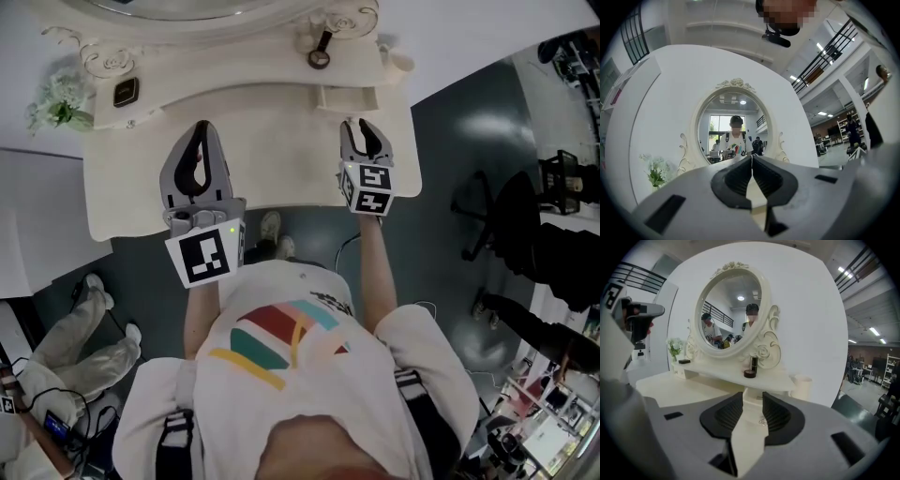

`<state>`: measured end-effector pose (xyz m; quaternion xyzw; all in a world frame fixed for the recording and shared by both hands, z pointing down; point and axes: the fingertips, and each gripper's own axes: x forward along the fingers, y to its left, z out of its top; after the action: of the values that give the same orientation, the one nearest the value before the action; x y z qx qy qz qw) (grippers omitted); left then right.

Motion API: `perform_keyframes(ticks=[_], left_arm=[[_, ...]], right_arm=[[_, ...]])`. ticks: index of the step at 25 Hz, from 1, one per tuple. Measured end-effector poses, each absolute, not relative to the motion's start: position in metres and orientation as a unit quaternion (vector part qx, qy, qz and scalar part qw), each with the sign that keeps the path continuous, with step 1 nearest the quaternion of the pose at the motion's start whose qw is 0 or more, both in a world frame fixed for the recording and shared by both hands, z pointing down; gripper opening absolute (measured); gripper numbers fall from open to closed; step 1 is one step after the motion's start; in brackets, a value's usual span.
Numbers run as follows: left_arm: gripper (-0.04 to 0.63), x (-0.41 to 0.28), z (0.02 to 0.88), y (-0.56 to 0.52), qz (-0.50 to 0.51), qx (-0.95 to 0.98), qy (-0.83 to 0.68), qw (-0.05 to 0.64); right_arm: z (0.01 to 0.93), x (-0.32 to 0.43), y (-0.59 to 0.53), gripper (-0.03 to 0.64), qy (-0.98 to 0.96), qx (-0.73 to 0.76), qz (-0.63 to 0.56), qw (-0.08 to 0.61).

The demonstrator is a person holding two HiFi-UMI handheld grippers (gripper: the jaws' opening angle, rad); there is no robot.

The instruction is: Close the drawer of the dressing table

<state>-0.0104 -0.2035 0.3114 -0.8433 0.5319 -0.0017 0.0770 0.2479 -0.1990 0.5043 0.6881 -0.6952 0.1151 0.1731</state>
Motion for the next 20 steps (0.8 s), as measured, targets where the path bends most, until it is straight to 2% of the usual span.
perform_keyframes(ticks=[12,20], left_arm=[[0.008,-0.016,0.327,-0.216,-0.017,-0.841,0.537,0.066],[0.008,-0.022,0.322,-0.225,0.002,-0.833,0.551,0.059]], right_arm=[[0.563,0.269,-0.211,0.104,-0.662,0.698,0.158,0.223],[0.586,0.279,-0.213,0.112,-0.651,0.699,0.198,0.220]])
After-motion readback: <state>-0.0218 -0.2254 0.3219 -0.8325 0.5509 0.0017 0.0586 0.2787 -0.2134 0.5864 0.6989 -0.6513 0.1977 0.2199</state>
